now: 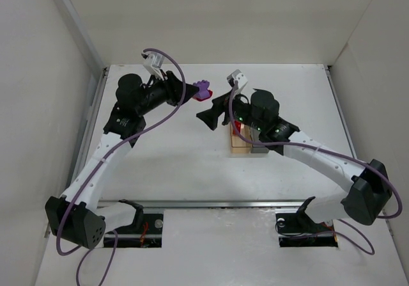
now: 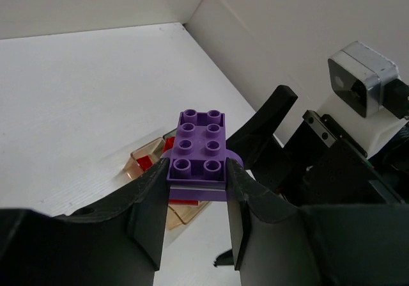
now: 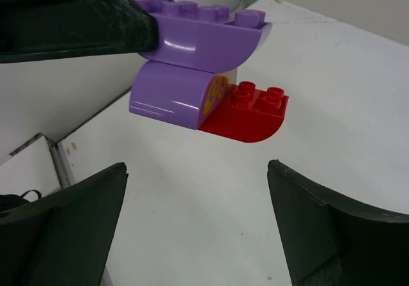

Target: Sort the legos into containers by color

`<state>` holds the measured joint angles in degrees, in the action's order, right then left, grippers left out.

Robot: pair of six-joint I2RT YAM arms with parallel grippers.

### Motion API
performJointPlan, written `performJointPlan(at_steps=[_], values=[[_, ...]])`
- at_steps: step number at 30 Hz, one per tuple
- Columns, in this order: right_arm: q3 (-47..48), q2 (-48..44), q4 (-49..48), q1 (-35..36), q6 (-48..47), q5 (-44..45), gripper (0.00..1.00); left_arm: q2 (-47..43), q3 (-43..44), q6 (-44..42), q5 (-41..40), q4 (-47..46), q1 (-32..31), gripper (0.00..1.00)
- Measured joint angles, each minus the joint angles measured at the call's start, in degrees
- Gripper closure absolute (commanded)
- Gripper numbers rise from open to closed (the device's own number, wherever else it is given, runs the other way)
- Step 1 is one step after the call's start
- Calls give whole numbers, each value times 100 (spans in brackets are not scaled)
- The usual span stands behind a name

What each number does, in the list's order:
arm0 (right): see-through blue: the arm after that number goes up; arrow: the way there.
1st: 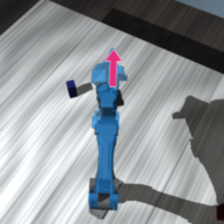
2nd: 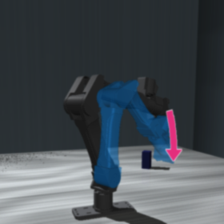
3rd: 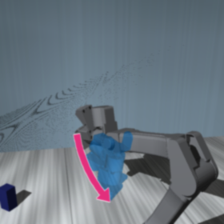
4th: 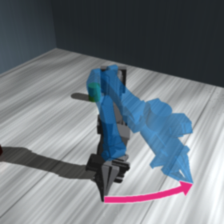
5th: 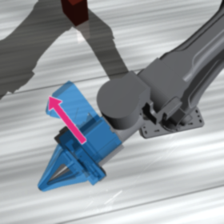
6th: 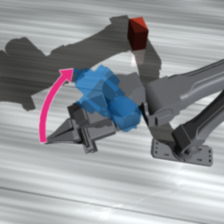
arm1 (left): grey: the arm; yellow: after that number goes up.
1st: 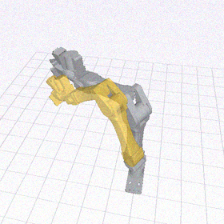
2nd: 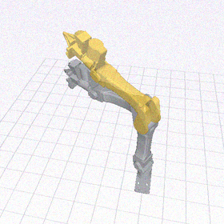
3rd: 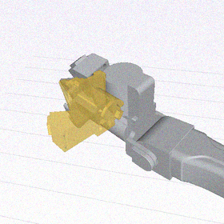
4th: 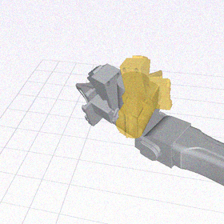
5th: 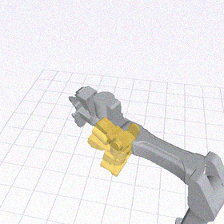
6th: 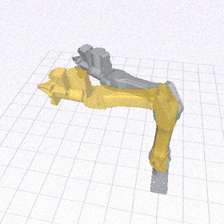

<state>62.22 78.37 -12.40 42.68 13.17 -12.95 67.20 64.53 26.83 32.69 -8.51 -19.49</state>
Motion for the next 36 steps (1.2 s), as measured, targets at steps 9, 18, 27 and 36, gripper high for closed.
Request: performJointPlan(at_steps=[9,18,27,36], values=[[138,-146,-262,186,52,385,12,-44,0,4,-363,74,2,100],[688,114,-262,238,129,831,27,-44,0,-114,-498,251,7,100],[973,588,-120,238,160,844,29,-44,0,-170,-546,282,11,100],[1060,678,-55,240,146,896,75,-44,0,-190,-560,267,11,100]])
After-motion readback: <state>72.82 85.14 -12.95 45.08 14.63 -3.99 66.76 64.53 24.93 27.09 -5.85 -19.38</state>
